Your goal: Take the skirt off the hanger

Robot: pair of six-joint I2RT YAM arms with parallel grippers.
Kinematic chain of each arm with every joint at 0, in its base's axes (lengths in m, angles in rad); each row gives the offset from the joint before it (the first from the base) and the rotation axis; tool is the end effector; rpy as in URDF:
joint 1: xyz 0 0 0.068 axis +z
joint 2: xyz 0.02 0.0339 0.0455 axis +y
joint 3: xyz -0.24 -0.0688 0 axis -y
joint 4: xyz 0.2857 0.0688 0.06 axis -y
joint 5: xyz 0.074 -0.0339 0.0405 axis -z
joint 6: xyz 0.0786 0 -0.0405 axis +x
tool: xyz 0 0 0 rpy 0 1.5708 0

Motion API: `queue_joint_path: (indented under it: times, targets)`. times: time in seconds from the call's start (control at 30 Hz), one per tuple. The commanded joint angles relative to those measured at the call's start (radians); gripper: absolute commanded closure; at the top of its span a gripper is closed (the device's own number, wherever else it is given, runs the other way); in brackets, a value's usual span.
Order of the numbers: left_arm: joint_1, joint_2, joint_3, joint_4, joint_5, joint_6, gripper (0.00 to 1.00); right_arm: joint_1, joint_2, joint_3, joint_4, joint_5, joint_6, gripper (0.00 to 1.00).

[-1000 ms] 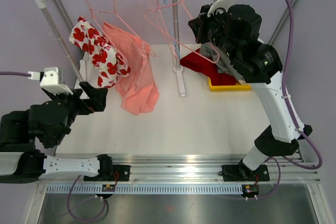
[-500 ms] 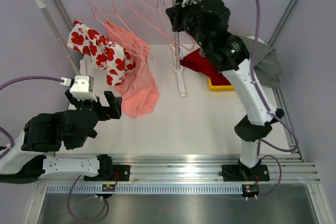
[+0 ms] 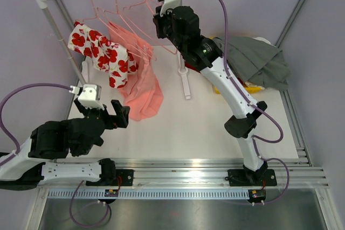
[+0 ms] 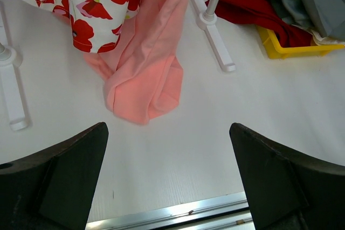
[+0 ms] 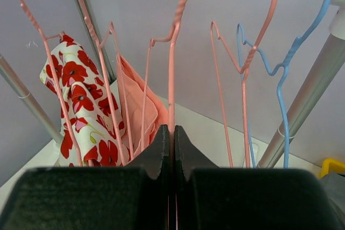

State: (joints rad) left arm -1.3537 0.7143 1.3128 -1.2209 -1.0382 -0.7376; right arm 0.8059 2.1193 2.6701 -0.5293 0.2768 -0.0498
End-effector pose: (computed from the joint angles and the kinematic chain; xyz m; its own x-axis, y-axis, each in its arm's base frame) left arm 0.0949 -0.1157 0.4148 -0.3250 -0.1119 -0.9391 0.1709 0.9697 -0.1747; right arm 0.3664 0.3507 0.5222 0.0400 -0.0275 -0.9988 -0.5034 0.8629 -0.0439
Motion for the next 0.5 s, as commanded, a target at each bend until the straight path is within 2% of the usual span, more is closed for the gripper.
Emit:
queue_joint_path:
  times: [0.0,0.13,0.27,0.37,0.4,0.43,0.47]
  targets:
    - [-0.002,0.008,-0.003,0.072,0.004,-0.006,0.01,0.004,0.005,-0.019,0.097,0.042,-0.024,1.00]
    - [-0.002,0.056,0.020,0.115,0.007,0.040,0.01,0.003,-0.005,-0.073,0.104,0.061,-0.042,1.00]
    - [-0.002,0.118,0.104,0.175,-0.006,0.119,0.01,0.004,-0.015,-0.094,0.086,0.104,-0.050,1.00]
    - [-0.001,0.187,0.210,0.239,-0.072,0.246,0.01,0.003,-0.089,-0.233,0.130,0.127,-0.038,0.98]
    - [0.002,0.203,0.233,0.283,-0.088,0.277,0.01,0.003,-0.116,-0.271,0.147,0.131,-0.035,0.88]
    - [0.022,0.220,0.250,0.334,-0.095,0.331,0.01,0.003,-0.140,-0.303,0.172,0.133,-0.032,0.65]
    - [0.040,0.244,0.259,0.392,-0.067,0.453,0.01,0.003,-0.192,-0.361,0.179,0.140,-0.022,0.44]
